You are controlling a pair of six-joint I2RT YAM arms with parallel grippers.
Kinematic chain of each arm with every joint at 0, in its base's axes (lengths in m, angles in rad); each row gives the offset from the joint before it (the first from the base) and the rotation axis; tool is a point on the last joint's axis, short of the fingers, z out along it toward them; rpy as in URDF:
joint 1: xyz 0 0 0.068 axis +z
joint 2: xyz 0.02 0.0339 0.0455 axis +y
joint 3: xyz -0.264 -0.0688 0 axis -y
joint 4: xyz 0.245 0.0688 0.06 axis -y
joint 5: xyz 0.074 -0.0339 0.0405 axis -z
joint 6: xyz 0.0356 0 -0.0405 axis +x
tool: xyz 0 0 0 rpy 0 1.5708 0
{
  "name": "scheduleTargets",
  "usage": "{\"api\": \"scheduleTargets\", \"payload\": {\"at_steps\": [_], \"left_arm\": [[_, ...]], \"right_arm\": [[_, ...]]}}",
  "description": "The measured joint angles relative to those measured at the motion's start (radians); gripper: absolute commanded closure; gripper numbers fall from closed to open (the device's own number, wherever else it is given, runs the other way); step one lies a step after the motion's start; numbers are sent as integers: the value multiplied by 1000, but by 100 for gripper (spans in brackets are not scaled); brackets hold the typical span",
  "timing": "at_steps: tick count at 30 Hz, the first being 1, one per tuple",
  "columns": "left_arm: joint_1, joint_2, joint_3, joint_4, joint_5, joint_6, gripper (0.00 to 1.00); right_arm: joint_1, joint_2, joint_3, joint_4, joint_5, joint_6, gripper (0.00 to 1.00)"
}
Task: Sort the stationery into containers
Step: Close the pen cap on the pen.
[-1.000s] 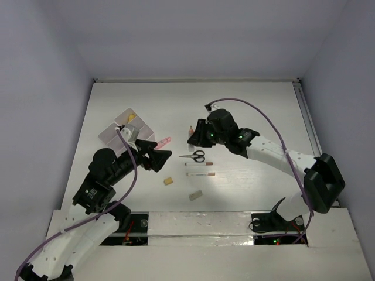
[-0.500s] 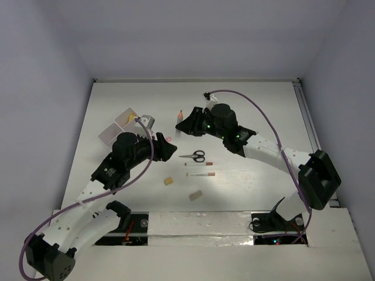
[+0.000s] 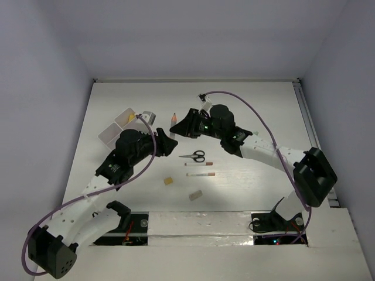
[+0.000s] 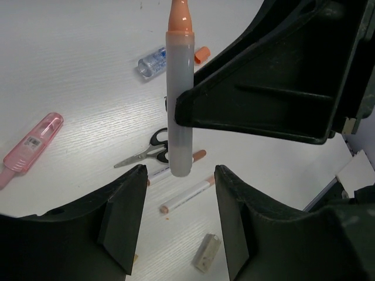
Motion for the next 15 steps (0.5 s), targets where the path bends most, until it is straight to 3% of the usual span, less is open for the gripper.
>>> {"api": "scheduleTargets", "payload": {"at_steps": [15], "left_arm": [[0,19,0,11,-52,-3,65]], "right_arm": [[21,42,-1,45,-82,35,89]]}}
